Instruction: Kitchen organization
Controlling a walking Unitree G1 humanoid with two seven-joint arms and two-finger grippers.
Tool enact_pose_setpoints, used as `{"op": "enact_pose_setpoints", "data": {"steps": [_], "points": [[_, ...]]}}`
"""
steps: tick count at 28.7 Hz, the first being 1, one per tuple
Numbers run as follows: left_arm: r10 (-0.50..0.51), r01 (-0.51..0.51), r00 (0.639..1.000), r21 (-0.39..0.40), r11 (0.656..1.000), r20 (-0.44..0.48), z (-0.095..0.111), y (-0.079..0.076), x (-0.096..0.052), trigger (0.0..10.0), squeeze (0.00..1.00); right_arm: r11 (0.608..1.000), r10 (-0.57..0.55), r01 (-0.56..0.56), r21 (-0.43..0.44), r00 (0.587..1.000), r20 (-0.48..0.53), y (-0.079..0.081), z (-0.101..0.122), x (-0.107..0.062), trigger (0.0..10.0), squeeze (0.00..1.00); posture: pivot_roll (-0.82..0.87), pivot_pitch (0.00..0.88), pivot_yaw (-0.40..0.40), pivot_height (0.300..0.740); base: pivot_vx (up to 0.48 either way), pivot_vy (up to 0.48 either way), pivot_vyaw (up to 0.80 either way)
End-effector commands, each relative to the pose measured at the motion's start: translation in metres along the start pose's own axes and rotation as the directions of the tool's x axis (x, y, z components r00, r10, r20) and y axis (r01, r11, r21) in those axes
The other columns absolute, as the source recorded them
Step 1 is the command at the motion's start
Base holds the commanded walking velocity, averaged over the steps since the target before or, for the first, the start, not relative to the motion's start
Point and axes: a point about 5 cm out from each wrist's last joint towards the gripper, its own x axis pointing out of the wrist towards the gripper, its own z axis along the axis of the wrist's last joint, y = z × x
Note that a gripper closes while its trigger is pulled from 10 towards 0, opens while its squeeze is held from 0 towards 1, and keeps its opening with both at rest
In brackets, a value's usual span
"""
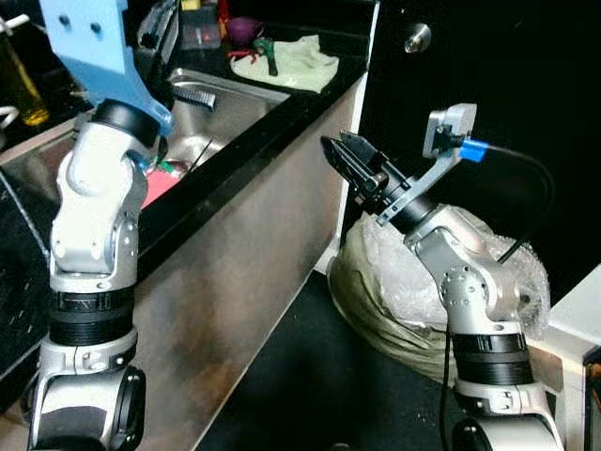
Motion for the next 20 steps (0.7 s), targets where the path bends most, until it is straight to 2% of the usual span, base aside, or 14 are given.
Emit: {"op": "enact_pose_setpoints", "data": {"steps": [1,10,20], "points": [[0.005,-0.005,1.000,0.011,1.000,0.001,0.000,0.003,0.000,10.0,0.00,1.000,0.007,-0.007,0.001,1.000,0.005,0.002,-0.001,0.004,10.0,0.00,0.00,0.039,0.007,0.740,0.368,0.000,0.00],[-0.012,0.012,1.000,-0.001,1.000,-0.004,-0.002,-0.003,-0.001,10.0,0.00,1.000,0.005,-0.005,-0.001,1.000,0.013,0.002,0.000,0.005,10.0,0.00,0.00,0.038,0.003,0.740,0.374,0.000,0.00],[-0.025,0.025,1.000,-0.013,1.000,0.001,-0.002,-0.007,-0.001,10.0,0.00,1.000,-0.005,0.005,0.001,1.000,0.022,0.000,0.002,0.007,10.0,0.00,0.00,0.036,0.002,0.740,0.374,0.000,-0.78]]}}
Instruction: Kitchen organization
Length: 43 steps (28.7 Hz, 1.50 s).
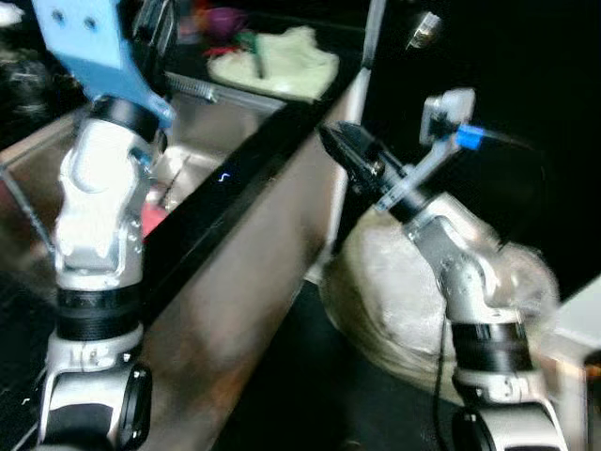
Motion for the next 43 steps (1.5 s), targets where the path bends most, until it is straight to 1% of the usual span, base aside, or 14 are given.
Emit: {"op": "enact_pose_setpoints", "data": {"steps": [1,5,6,7,10,15,20,23,28,38,43], "points": [[0.011,-0.011,1.000,0.008,1.000,0.005,0.002,0.005,-0.001,10.0,0.00,1.000,0.014,-0.014,0.012,1.000,-0.002,0.004,-0.004,0.003,10.0,0.00,0.00,0.036,0.002,0.740,0.375,0.000,-0.78],[0.010,-0.010,1.000,0.006,1.000,0.007,0.003,0.005,0.000,10.0,0.00,1.000,0.025,-0.025,0.006,1.000,0.011,0.005,-0.002,0.003,10.0,0.00,0.00,0.037,0.003,0.740,0.375,0.000,0.00],[0.010,-0.010,1.000,0.006,1.000,0.007,0.003,0.005,0.000,10.0,0.00,0.999,0.035,-0.035,0.006,0.999,0.013,0.005,-0.002,0.002,10.0,0.00,0.00,0.038,0.003,0.740,0.375,0.000,0.00],[0.011,-0.011,1.000,0.007,1.000,0.007,0.003,0.005,0.000,10.0,0.00,0.998,0.067,-0.067,-0.010,0.998,0.014,0.008,-0.002,0.002,10.0,0.00,0.00,0.037,0.003,0.740,0.360,0.000,0.44],[0.014,-0.014,1.000,0.009,1.000,0.007,0.003,0.005,0.001,10.0,0.00,0.996,0.093,-0.092,-0.019,0.996,0.010,0.011,-0.002,0.001,10.0,0.00,0.00,0.037,0.003,0.740,0.345,0.000,0.56],[0.041,-0.041,0.999,0.025,0.999,-0.019,0.000,0.007,0.001,10.0,0.00,0.993,0.113,-0.113,-0.030,0.994,0.004,0.012,-0.001,0.001,10.0,0.00,0.01,0.035,0.002,0.740,0.000,0.000,0.79],[0.043,-0.042,0.999,0.031,0.999,-0.019,0.000,0.007,0.001,10.0,0.00,0.992,0.124,-0.124,-0.030,0.992,0.002,0.013,-0.002,0.001,10.0,0.00,0.01,0.032,-0.001,0.740,0.000,0.000,0.79],[0.037,-0.036,0.999,0.047,0.998,-0.021,0.000,0.006,0.001,10.0,0.00,0.987,0.158,-0.158,-0.035,0.987,-0.006,0.015,-0.001,0.000,10.0,0.00,0.01,0.032,-0.003,0.740,0.000,0.000,0.79],[0.036,-0.034,0.999,0.048,0.998,-0.025,-0.001,0.005,0.001,10.0,0.00,0.978,0.204,-0.205,-0.042,0.979,-0.016,0.016,0.001,-0.002,10.0,0.00,0.01,0.030,-0.005,0.740,0.000,0.000,0.79],[0.025,-0.024,0.999,0.042,0.999,-0.040,-0.004,0.002,0.000,10.0,0.00,0.976,0.211,-0.211,-0.048,0.977,-0.017,0.016,0.002,-0.003,10.0,0.00,0.01,0.038,-0.002,0.740,0.000,0.000,0.79],[-0.004,0.005,0.999,0.023,1.000,-0.051,-0.007,-0.001,0.000,10.0,0.00,0.977,0.209,-0.210,-0.045,0.978,-0.017,0.017,0.002,-0.003,10.0,0.00,0.01,0.044,-0.002,0.740,0.000,0.000,0.79]]}}
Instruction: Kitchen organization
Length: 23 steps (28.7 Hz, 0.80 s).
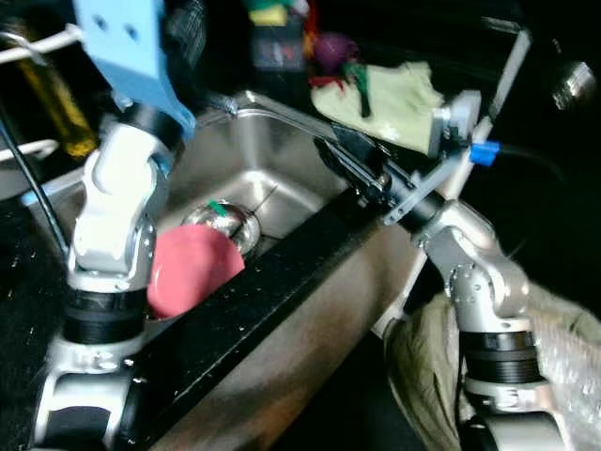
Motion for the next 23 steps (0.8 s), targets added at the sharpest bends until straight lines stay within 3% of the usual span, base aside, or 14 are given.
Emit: {"op": "enact_pose_setpoints", "data": {"steps": [1,8,15,18,19,20,23], "points": [[-0.012,0.012,1.000,-0.005,1.000,-0.014,-0.002,-0.001,-0.002,10.0,0.00,1.000,0.009,-0.009,0.007,1.000,0.004,0.001,0.001,0.000,10.0,0.00,0.01,0.044,-0.002,0.740,0.000,0.000,0.79],[-0.038,0.038,0.999,-0.021,0.999,-0.024,-0.004,-0.006,-0.001,10.0,0.00,1.000,-0.032,0.031,0.001,0.999,0.007,-0.003,0.001,-0.001,10.0,0.00,0.01,0.050,-0.001,0.740,0.000,0.000,0.78],[-0.080,0.079,0.996,-0.042,0.996,-0.034,-0.007,-0.009,0.001,10.0,0.00,0.997,-0.080,0.080,0.014,0.997,0.006,-0.008,0.001,-0.001,10.0,0.00,0.01,0.056,-0.002,0.740,0.000,0.000,0.00],[-0.123,0.119,0.992,-0.099,0.988,-0.032,-0.009,-0.012,0.004,10.0,0.00,0.996,-0.084,0.084,0.016,0.996,0.005,-0.008,0.001,-0.001,10.0,0.00,0.01,0.059,-0.002,0.740,0.000,0.000,0.00],[-0.168,0.161,0.985,-0.167,0.973,-0.029,-0.012,-0.015,0.008,10.0,0.00,0.996,-0.086,0.086,0.019,0.996,0.004,-0.008,0.000,-0.001,10.0,0.00,0.01,0.061,-0.001,0.740,0.000,0.000,0.00],[-0.168,0.161,0.985,-0.167,0.973,-0.029,-0.012,-0.015,0.008,10.0,0.00,0.996,-0.086,0.086,0.019,0.996,0.004,-0.008,0.000,-0.001,10.0,0.00,0.01,0.061,-0.001,0.740,0.000,0.000,0.00],[-0.244,0.226,0.969,-0.267,0.937,-0.035,-0.018,-0.020,0.013,10.0,0.00,0.996,-0.088,0.088,0.021,0.996,-0.002,-0.007,0.000,-0.001,10.0,0.00,0.00,0.067,0.001,0.740,0.000,0.000,0.00]]}}
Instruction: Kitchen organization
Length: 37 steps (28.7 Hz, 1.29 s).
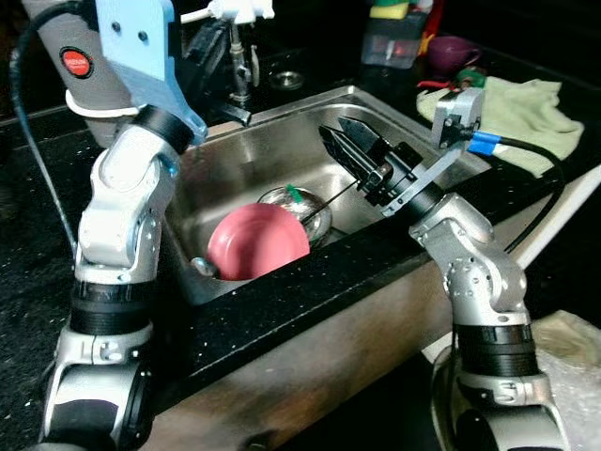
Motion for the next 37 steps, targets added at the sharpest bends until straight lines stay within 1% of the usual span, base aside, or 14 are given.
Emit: {"op": "enact_pose_setpoints", "data": {"steps": [1,5,7,11,14,17,21,22,23,31,34,35,36,37], "points": [[-0.038,0.035,0.999,-0.072,0.997,-0.038,-0.009,0.001,0.002,10.0,0.00,1.000,0.007,-0.007,0.005,1.000,-0.016,0.003,-0.002,0.002,10.0,0.00,0.00,0.068,0.001,0.740,0.000,0.000,0.00],[-0.064,0.057,0.995,-0.098,0.994,-0.077,-0.018,0.003,0.004,10.0,0.00,1.000,0.021,-0.021,0.002,0.999,-0.030,0.004,-0.002,0.000,10.0,0.00,0.00,0.073,0.001,0.740,0.000,0.000,0.00],[-0.122,0.104,0.984,-0.134,0.985,-0.130,-0.033,0.004,0.004,10.0,0.00,0.997,0.078,-0.079,-0.009,0.995,-0.068,0.008,-0.002,-0.004,10.0,0.00,-0.01,0.081,0.000,0.740,0.000,0.000,0.00],[-0.214,0.188,0.966,-0.170,0.967,-0.146,-0.045,-0.004,0.003,10.0,0.00,0.995,0.099,-0.100,-0.014,0.992,-0.082,0.009,0.000,-0.008,10.0,0.00,-0.01,0.087,0.005,0.740,0.000,0.000,0.00],[-0.213,0.188,0.967,-0.173,0.967,-0.139,-0.046,-0.005,0.004,10.0,0.00,0.995,0.101,-0.102,-0.015,0.991,-0.084,0.009,0.000,-0.009,10.0,0.00,-0.01,0.090,0.005,0.740,0.000,0.000,0.00],[-0.199,0.165,0.957,-0.171,0.971,-0.211,-0.070,-0.004,-0.002,10.0,0.00,0.994,0.104,-0.106,-0.018,0.990,-0.094,0.009,0.000,-0.012,10.0,0.00,-0.02,0.092,0.012,0.740,0.000,0.000,0.00],[-0.197,0.156,0.948,-0.174,0.972,-0.249,-0.083,-0.004,-0.009,10.0,0.00,0.994,0.107,-0.109,-0.016,0.989,-0.100,0.010,0.000,-0.013,10.0,0.00,-0.02,0.093,0.013,0.740,0.000,0.000,0.00],[-0.191,0.149,0.945,-0.171,0.974,-0.264,-0.087,-0.003,-0.012,10.0,0.63,0.994,0.104,-0.106,-0.016,0.990,-0.100,0.010,0.000,-0.014,10.0,0.00,-0.02,0.092,0.014,0.740,0.000,0.000,0.00],[-0.184,0.143,0.946,-0.166,0.976,-0.267,-0.088,-0.002,-0.013,10.0,1.00,0.994,0.103,-0.105,-0.016,0.990,-0.101,0.009,0.000,-0.014,10.0,0.00,-0.02,0.090,0.013,0.740,0.000,0.000,0.00],[-0.169,0.137,0.960,-0.152,0.979,-0.222,-0.079,0.002,-0.010,10.0,1.00,0.995,0.098,-0.100,-0.016,0.991,-0.095,0.008,0.001,-0.013,10.0,0.00,-0.01,0.082,0.010,0.740,0.000,0.000,0.00],[-0.165,0.142,0.971,-0.139,0.980,-0.170,-0.066,0.002,-0.006,10.0,1.00,0.995,0.096,-0.098,-0.016,0.991,-0.093,0.008,0.001,-0.013,10.0,0.00,-0.01,0.077,0.010,0.740,0.000,0.000,0.00],[-0.172,0.154,0.977,-0.141,0.978,-0.123,-0.055,0.000,-0.003,10.0,1.00,0.995,0.095,-0.097,-0.015,0.992,-0.089,0.008,0.001,-0.013,10.0,0.00,-0.01,0.074,0.010,0.740,0.000,0.000,0.00],[-0.178,0.164,0.980,-0.143,0.976,-0.091,-0.048,-0.002,-0.002,10.0,0.27,0.995,0.094,-0.096,-0.014,0.992,-0.087,0.008,0.001,-0.012,10.0,0.00,-0.01,0.074,0.010,0.740,0.000,0.000,0.00],[-0.182,0.173,0.982,-0.142,0.975,-0.053,-0.038,-0.005,-0.001,10.0,0.00,0.996,0.091,-0.092,-0.013,0.992,-0.083,0.008,0.001,-0.012,10.0,0.00,-0.01,0.069,0.011,0.740,0.000,0.000,0.00]]}}
